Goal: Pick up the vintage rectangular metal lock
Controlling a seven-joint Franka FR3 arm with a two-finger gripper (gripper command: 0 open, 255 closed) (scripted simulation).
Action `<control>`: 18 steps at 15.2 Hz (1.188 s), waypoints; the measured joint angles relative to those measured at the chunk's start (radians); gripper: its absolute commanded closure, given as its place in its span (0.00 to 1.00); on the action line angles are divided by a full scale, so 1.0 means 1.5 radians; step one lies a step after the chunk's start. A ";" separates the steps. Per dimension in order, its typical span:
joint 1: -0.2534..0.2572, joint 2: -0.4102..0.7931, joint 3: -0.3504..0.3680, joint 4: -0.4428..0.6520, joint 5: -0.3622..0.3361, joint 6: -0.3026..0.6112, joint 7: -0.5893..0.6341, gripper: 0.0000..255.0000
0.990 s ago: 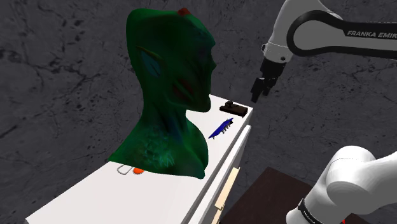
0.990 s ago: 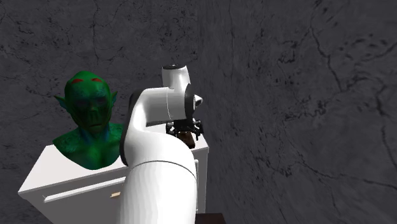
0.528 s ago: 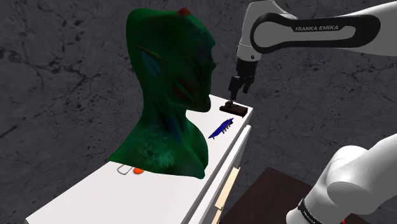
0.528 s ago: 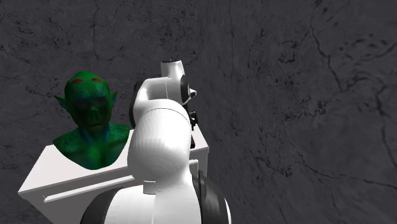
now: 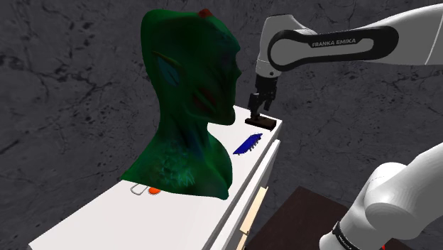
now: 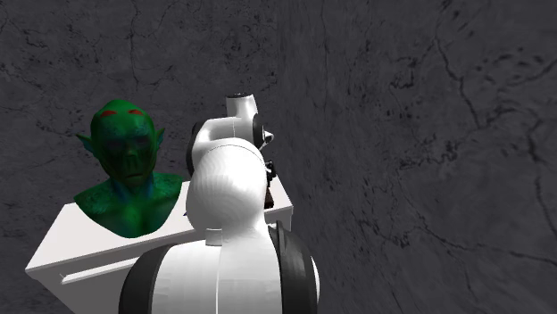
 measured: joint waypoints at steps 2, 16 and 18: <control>0.000 -0.001 -0.001 -0.012 0.000 0.010 0.000 1.00; 0.000 -0.002 -0.001 0.013 0.000 -0.014 -0.002 1.00; 0.000 0.001 0.000 0.032 0.000 -0.031 -0.003 1.00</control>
